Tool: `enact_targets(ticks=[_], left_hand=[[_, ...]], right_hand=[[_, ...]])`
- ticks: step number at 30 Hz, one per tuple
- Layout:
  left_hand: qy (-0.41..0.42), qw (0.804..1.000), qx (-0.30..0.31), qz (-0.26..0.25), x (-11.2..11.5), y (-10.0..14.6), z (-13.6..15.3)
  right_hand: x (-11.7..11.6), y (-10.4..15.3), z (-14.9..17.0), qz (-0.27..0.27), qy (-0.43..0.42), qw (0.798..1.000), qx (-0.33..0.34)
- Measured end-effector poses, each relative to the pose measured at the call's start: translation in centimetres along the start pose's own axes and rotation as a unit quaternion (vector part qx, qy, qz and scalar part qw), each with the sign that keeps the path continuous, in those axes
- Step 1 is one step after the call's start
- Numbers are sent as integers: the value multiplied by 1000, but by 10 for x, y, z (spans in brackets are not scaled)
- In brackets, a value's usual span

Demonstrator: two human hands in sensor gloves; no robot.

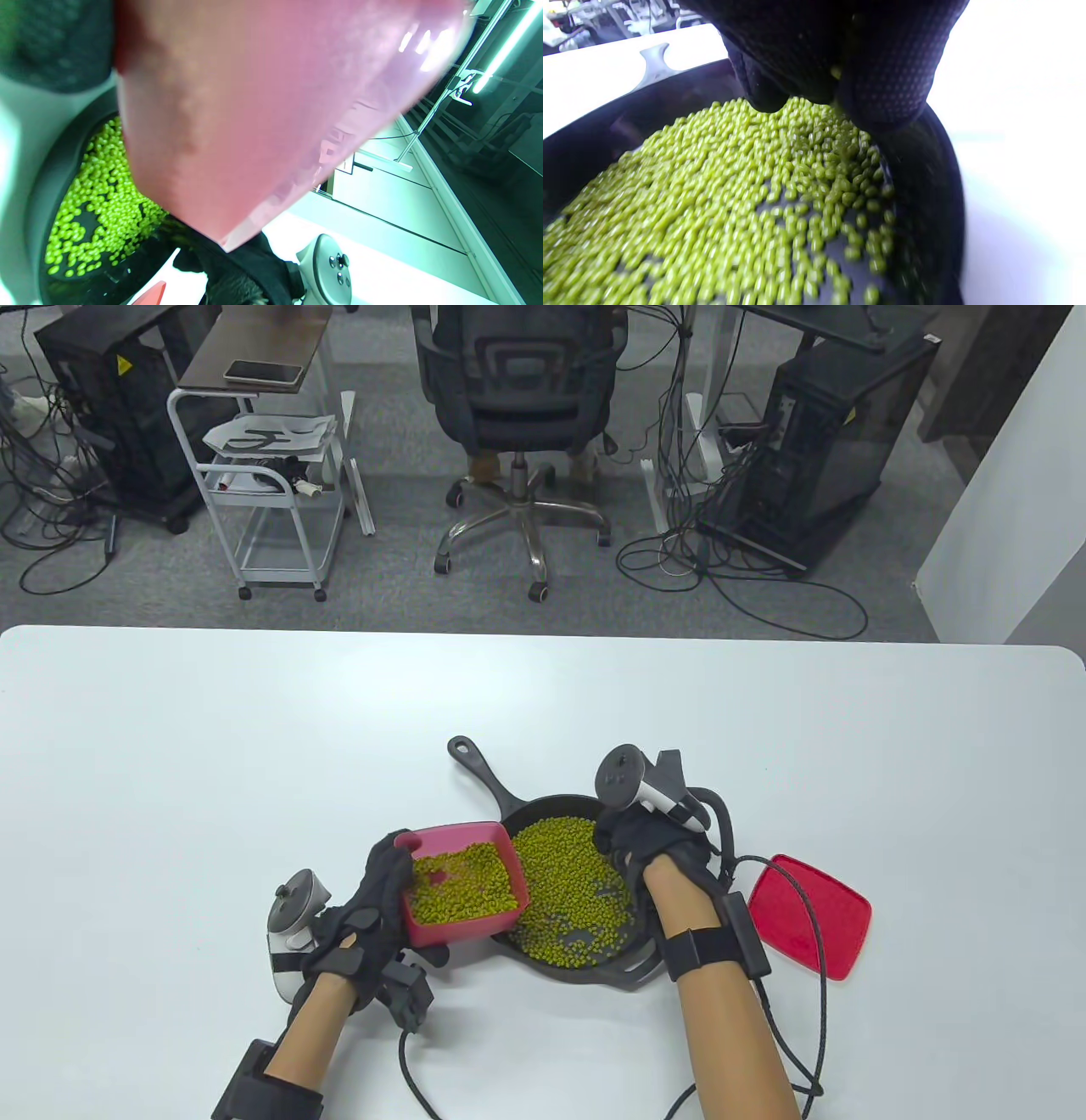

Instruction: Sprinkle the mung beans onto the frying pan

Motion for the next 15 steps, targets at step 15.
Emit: enact_targets(ticks=[15], left_hand=[[0,1000,6,7,1,1,0]], right_hand=[[-23,32,-43,-103,-27,991,84]])
Point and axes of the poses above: the tracker on the back of each hand, its own z axis roughly to the little-finger side, its own y axis roughly from the fingertips to the wrist, x = y × z, the point moved 4 cm from there along -y, roughly from the wrist to the fingertips, and after that the axes turned 6 degrees about z, right-handed, at the moved point
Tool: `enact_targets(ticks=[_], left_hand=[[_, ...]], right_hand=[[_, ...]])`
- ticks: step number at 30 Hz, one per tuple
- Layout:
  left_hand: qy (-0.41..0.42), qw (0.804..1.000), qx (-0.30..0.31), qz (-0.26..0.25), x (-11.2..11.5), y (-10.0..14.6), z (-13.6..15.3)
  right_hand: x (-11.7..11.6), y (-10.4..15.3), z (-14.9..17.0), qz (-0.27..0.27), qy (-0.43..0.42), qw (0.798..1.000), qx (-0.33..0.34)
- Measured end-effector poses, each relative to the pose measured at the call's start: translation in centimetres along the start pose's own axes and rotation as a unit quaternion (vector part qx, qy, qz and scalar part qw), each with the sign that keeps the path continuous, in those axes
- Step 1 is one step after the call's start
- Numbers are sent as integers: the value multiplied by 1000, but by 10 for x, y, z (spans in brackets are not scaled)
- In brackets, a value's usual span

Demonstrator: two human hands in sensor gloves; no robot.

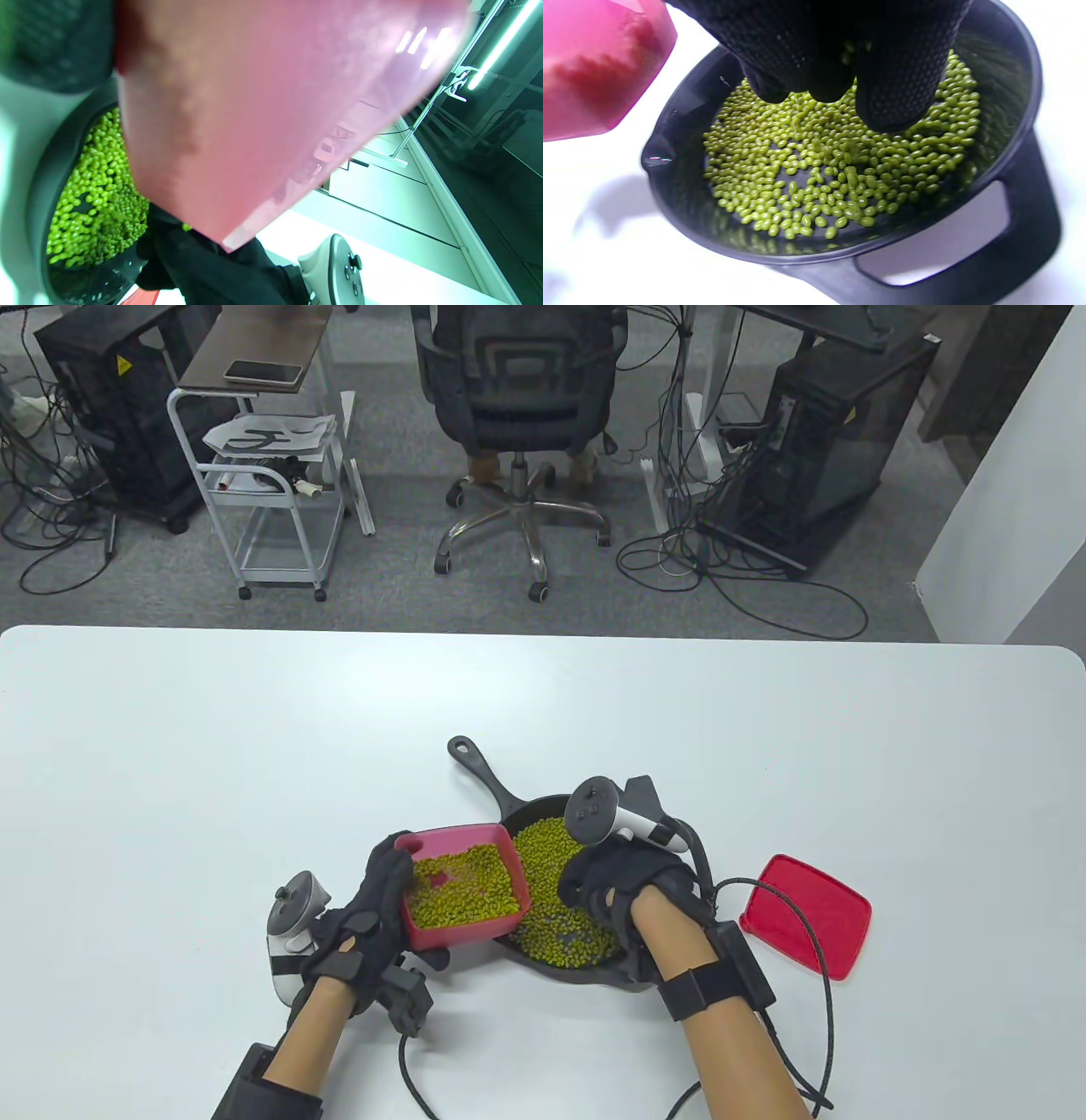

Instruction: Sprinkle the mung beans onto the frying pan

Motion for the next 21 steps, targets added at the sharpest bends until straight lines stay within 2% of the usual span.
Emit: enact_targets(ticks=[4,9,16,21], left_hand=[[1,1000,1,1,0,0,0],[2,1000,1,0,0,0,-1],[-2,1000,0,-3,-1,1,0],[-6,1000,1,-4,-1,0,0]], right_hand=[[-4,-2,-1,-20,-31,999,12],[2,1,0,-12,-52,998,16],[26,18,-6,21,-109,993,49],[46,37,-31,68,-130,983,111]])
Point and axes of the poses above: the tracker on the back of each hand, its own z axis roughly to the little-finger side, its own y axis roughly from the fingertips to the wrist, x = y × z, the point moved 4 cm from there along -y, roughly from the wrist to the fingertips, and after that the axes turned 6 degrees about z, right-handed, at the moved point
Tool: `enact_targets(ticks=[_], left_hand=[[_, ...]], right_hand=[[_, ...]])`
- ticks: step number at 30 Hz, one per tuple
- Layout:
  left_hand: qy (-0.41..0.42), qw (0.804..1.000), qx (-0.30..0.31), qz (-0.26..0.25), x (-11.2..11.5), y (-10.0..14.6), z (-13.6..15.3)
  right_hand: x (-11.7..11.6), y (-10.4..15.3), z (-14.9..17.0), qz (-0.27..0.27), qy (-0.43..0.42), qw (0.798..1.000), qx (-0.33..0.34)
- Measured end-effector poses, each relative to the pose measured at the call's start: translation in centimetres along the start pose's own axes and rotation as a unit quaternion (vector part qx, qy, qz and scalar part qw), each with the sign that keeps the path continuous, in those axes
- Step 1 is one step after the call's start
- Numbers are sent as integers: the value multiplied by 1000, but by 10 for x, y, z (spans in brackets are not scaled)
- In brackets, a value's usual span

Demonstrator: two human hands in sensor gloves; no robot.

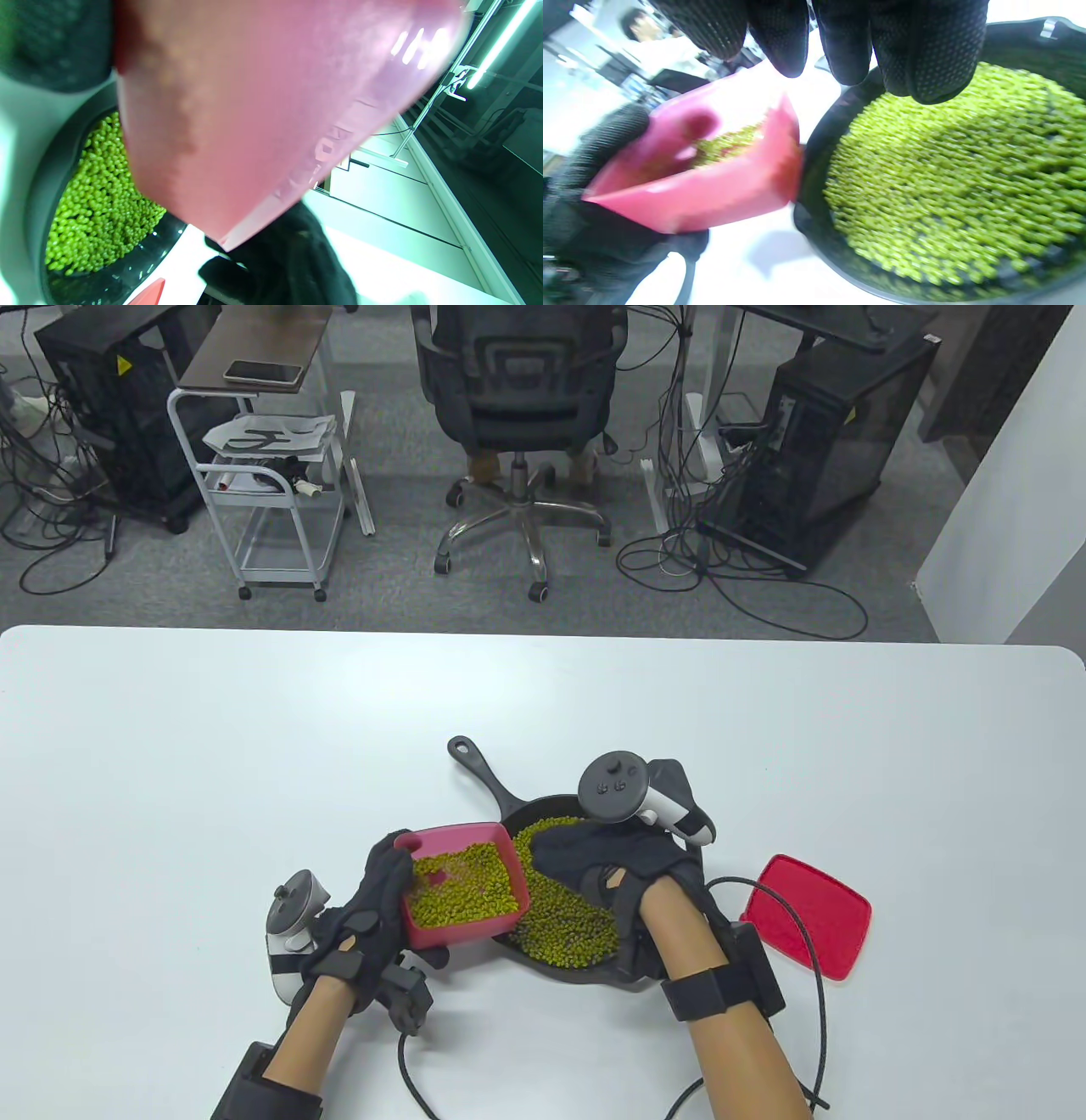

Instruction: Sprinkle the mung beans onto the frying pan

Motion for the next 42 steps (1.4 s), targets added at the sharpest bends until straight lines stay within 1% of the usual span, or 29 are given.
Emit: enact_targets(ticks=[2,4,7,9,12,13,14,15,16,18,20,22,25,27,31,32,34,35,42], left_hand=[[-1,1000,0,0,0,0,0],[-3,1000,1,0,1,0,0],[-4,1000,4,2,2,0,0],[-4,1000,7,4,3,0,0],[-2,1000,11,8,4,0,-1],[-1,1000,13,10,5,0,-1],[4,1000,19,14,5,0,-2],[-3,1000,15,10,5,0,-2],[-18,1000,15,4,4,1,0],[-1,1000,22,4,5,0,1],[-8,1000,20,-2,7,-1,2],[0,1000,26,-12,6,-1,3],[6,1000,25,-6,7,0,3],[6,999,26,-22,5,0,5],[12,1000,22,-14,5,-2,8],[10,1000,20,-15,4,-2,8],[13,1000,20,-11,5,-2,8],[15,1000,20,-5,7,-2,8],[25,999,19,1,8,-2,7]], right_hand=[[1,3,-19,15,-9,999,37],[-2,5,-39,25,-18,997,71],[-18,1,-69,24,-4,994,104],[-32,-7,-81,8,27,995,100],[-57,-22,-87,-26,91,994,59],[-64,-26,-86,-40,110,992,49],[-72,-30,-84,-70,129,989,27],[-75,-33,-83,-86,117,989,14],[-76,-35,-83,-81,108,991,13],[-78,-43,-79,-78,106,991,0],[-81,-48,-80,-74,116,990,-14],[-81,-51,-83,-61,130,990,-10],[-82,-55,-87,-50,107,993,1],[-83,-56,-90,-31,124,992,1],[-86,-58,-94,-24,121,992,8],[-85,-58,-94,-11,106,994,13],[-82,-59,-92,-3,100,995,15],[-79,-60,-91,13,98,995,17],[-67,-60,-83,5,51,999,17]])
Point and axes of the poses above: the tracker on the back of each hand, its own z axis roughly to the little-finger side, its own y axis roughly from the fingertips to the wrist, x = y × z, the point moved 4 cm from there along -y, roughly from the wrist to the fingertips, and after that the axes turned 6 degrees about z, right-handed, at the moved point
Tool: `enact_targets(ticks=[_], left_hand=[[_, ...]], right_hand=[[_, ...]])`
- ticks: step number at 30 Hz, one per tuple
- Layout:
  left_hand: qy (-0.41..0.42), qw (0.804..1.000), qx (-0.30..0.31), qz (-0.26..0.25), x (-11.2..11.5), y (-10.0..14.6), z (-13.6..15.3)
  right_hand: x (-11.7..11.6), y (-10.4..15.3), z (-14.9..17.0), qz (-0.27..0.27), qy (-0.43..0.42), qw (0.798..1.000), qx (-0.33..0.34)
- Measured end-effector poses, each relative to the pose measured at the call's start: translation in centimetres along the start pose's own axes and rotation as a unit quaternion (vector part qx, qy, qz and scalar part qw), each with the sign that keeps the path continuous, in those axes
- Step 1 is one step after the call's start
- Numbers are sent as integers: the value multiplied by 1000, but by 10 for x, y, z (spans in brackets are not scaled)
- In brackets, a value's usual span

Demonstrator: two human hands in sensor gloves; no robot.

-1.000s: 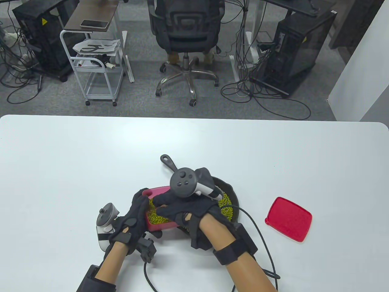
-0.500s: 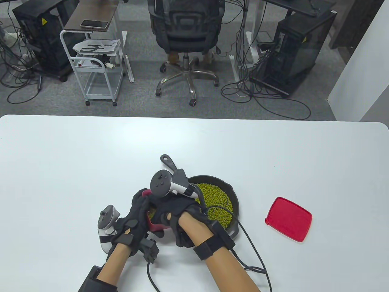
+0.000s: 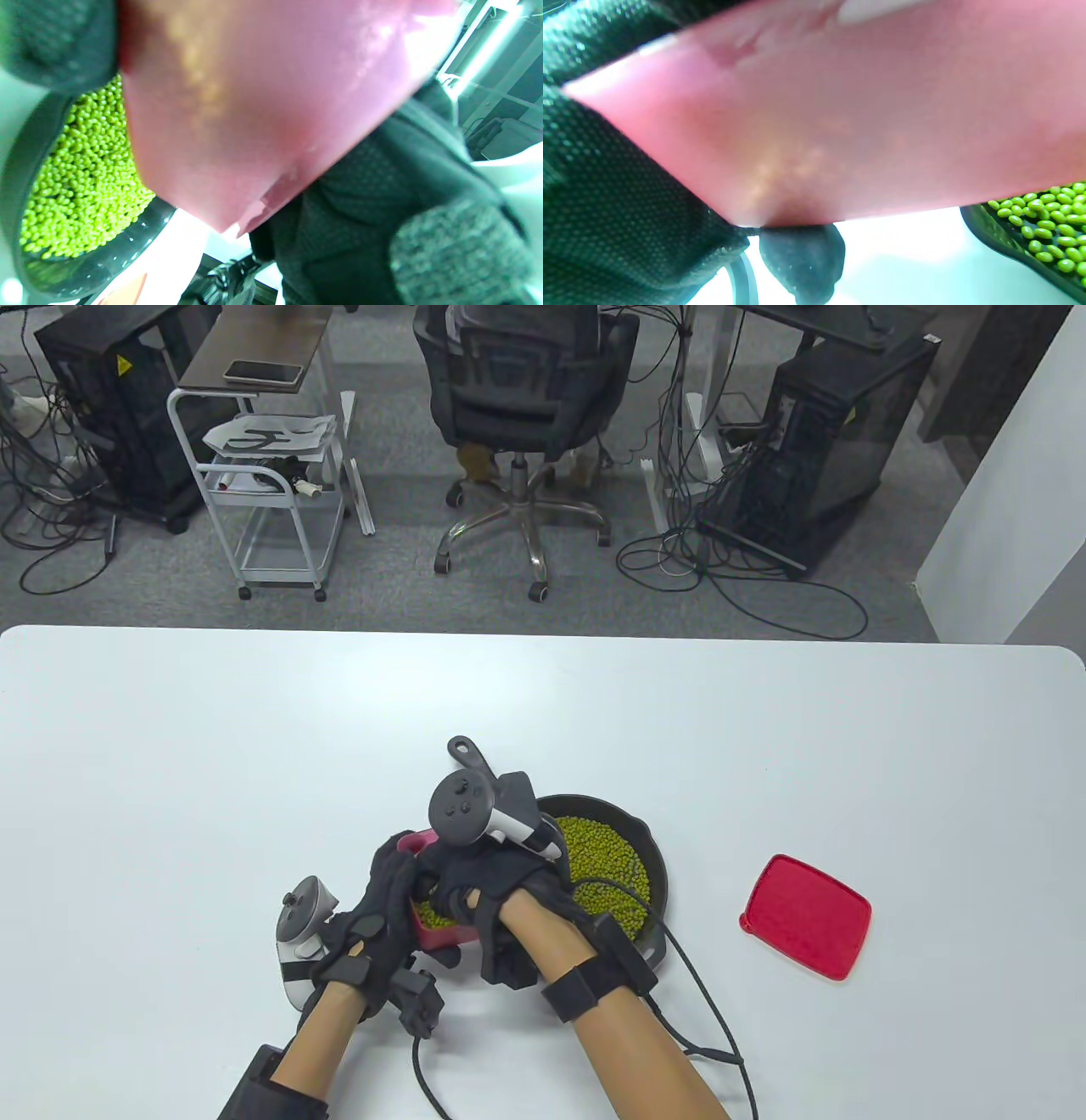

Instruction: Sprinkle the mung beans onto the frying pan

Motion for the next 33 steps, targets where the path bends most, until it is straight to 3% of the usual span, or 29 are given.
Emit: enact_targets(ticks=[11,18,27,33], left_hand=[[-17,1000,-16,-2,-3,1,-1],[-16,1000,-21,-12,-11,0,-2],[-13,1000,-21,-14,-12,0,-4],[-12,1000,-20,-14,-12,1,-5]], right_hand=[[47,9,20,53,-60,997,-3],[78,16,65,88,-69,992,-52],[79,17,132,109,56,981,-148],[72,23,161,92,113,972,-185]])
Point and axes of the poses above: the tracker on the back of each hand, its own z axis roughly to the little-finger side, its own y axis roughly from the fingertips to the wrist, x = y × z, the point moved 4 cm from there along -y, roughly from the wrist to the fingertips, and after that the axes turned 6 degrees about z, right-handed, at the moved point
